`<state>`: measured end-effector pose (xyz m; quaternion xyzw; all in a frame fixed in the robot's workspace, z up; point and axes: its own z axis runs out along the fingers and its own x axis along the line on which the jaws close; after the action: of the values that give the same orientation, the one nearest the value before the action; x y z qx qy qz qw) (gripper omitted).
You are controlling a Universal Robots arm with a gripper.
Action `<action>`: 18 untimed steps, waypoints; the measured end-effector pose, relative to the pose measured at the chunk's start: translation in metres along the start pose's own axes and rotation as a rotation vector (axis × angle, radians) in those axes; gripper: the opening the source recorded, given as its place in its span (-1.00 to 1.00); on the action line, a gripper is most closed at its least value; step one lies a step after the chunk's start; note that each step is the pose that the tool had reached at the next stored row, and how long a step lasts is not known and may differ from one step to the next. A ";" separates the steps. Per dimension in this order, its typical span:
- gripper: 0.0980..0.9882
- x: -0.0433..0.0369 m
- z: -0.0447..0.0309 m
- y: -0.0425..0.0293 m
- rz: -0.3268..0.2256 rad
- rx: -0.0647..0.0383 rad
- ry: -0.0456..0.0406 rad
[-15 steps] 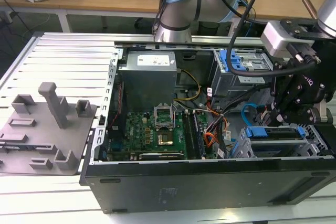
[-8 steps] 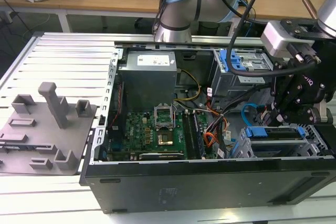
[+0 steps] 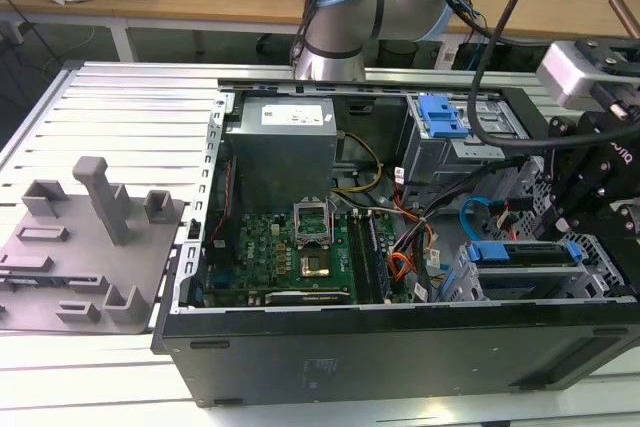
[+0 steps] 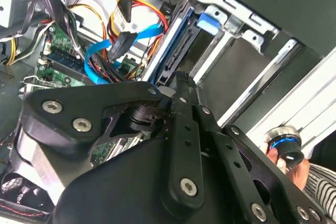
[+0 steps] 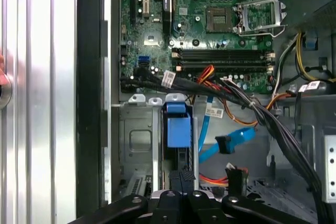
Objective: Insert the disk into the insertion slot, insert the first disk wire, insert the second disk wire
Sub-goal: 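Insert the first disk wire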
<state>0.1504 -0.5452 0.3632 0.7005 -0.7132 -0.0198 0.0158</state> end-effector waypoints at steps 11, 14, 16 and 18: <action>-0.84 -0.0007 -0.0093 -0.0001 0.000 0.000 0.0019; -0.56 -0.0007 -0.0094 -0.0002 0.000 0.000 0.0018; -0.41 -0.0008 -0.0096 -0.0001 0.000 0.000 0.0021; -0.41 -0.0036 -0.0095 0.0000 0.000 0.000 0.0020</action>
<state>0.1510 -0.5417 0.3726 0.7005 -0.7132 -0.0191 0.0165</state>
